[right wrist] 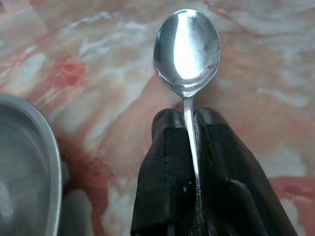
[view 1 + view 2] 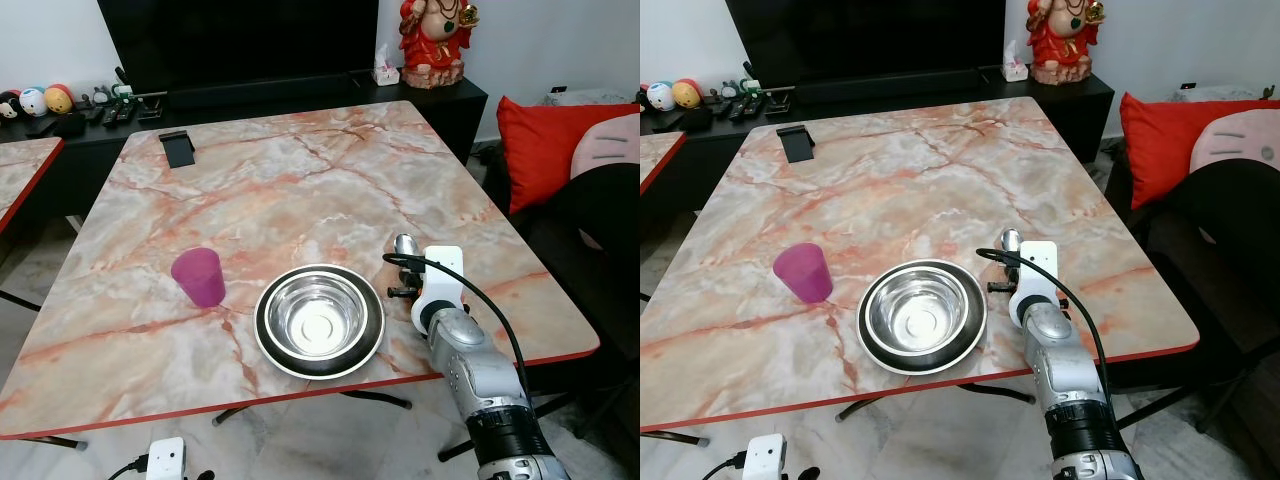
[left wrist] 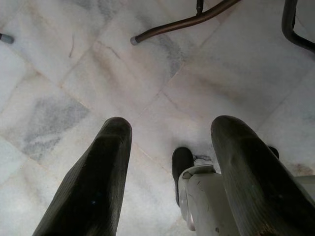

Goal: Setting the table

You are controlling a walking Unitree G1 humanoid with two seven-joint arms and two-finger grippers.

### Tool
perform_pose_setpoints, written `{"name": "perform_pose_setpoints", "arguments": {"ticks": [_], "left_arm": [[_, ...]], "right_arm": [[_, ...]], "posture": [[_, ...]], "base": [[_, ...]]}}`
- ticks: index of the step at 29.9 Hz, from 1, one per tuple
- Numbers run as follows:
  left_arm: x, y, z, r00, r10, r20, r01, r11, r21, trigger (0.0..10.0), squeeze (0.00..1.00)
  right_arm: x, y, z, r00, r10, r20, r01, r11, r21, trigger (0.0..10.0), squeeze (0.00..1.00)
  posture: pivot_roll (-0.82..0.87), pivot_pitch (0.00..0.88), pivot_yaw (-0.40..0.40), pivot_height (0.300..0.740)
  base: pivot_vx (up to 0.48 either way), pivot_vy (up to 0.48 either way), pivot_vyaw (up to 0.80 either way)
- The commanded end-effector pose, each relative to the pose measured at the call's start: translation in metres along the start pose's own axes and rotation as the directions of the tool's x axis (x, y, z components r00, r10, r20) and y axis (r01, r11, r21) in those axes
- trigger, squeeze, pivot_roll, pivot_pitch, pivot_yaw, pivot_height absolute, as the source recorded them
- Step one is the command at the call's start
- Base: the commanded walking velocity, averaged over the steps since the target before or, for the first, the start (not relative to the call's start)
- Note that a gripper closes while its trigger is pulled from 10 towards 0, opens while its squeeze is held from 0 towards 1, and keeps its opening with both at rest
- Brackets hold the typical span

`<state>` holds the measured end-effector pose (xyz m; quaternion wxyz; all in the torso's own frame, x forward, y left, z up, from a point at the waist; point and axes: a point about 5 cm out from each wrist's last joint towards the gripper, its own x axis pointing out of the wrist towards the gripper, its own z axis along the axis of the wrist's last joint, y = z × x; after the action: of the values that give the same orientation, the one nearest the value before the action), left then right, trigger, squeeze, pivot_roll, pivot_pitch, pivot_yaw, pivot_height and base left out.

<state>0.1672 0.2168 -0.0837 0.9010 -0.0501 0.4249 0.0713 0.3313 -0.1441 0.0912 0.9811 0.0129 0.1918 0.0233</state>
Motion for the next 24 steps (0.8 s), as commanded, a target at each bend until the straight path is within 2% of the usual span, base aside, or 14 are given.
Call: {"name": "perform_pose_setpoints", "arguments": {"ticks": [1, 16, 24], "left_arm": [[-0.001, 0.004, -0.003, 1.000, 0.015, -0.015, -0.015, 1.000, -0.002, 10.0, 0.00], [-0.001, 0.005, -0.002, 1.000, 0.017, -0.011, -0.017, 1.000, -0.001, 10.0, 0.00], [-0.001, 0.004, -0.002, 1.000, 0.016, -0.009, -0.016, 1.000, 0.000, 10.0, 0.00]], "right_arm": [[0.002, 0.004, 0.003, 1.000, 0.018, 0.021, -0.018, 1.000, 0.003, 10.0, 0.00], [0.005, 0.016, 0.001, 0.996, 0.091, 0.019, -0.091, 0.996, -0.018, 10.0, 0.00], [-0.001, 0.011, -0.011, 0.997, 0.077, -0.013, -0.078, 0.988, -0.133, 10.0, 0.00]], "posture": [[-0.12, 0.000, 0.070, 0.740], [-0.11, 0.000, 0.071, 0.740], [-0.11, 0.000, 0.071, 0.740]], "base": [[0.000, 0.000, 0.00], [0.000, 0.000, 0.00], [0.000, 0.000, 0.00]]}}
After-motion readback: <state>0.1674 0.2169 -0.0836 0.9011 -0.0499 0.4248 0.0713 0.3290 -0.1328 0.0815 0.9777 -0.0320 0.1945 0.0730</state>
